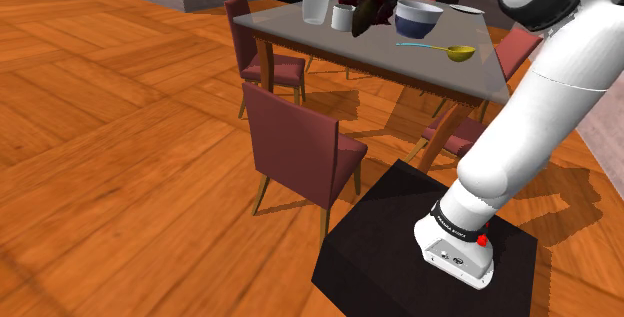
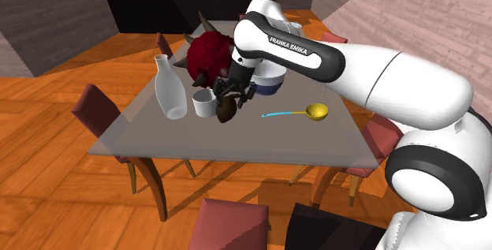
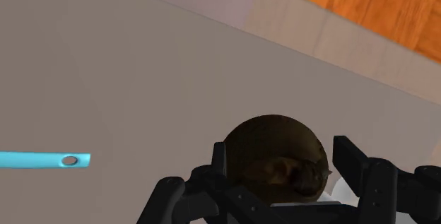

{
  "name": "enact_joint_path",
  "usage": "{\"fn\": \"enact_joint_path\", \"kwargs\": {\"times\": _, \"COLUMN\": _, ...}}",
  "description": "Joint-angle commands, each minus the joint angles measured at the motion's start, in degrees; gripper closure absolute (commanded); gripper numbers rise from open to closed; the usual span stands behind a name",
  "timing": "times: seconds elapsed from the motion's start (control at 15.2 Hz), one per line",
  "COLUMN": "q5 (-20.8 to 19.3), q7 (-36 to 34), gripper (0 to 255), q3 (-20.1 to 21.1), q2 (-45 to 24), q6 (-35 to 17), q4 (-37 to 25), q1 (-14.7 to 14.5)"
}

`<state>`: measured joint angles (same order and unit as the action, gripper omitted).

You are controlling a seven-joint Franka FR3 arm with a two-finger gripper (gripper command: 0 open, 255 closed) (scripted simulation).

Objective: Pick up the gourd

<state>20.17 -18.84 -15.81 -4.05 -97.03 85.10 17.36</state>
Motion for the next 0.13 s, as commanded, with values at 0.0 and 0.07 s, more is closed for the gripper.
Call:
{"fn": "enact_joint_path", "kwargs": {"times": 0.0, "q5": 0.1, "q7": -0.3, "gripper": 255, "q3": 0.0, "q2": -0.3, "q6": 1.0, "q4": -1.4, "q1": 0.1}}
{"fn": "enact_joint_path", "kwargs": {"times": 0.07, "q5": 0.1, "q7": -0.3, "gripper": 255, "q3": 0.0, "q2": -0.3, "q6": 1.0, "q4": -1.4, "q1": 0.1}}
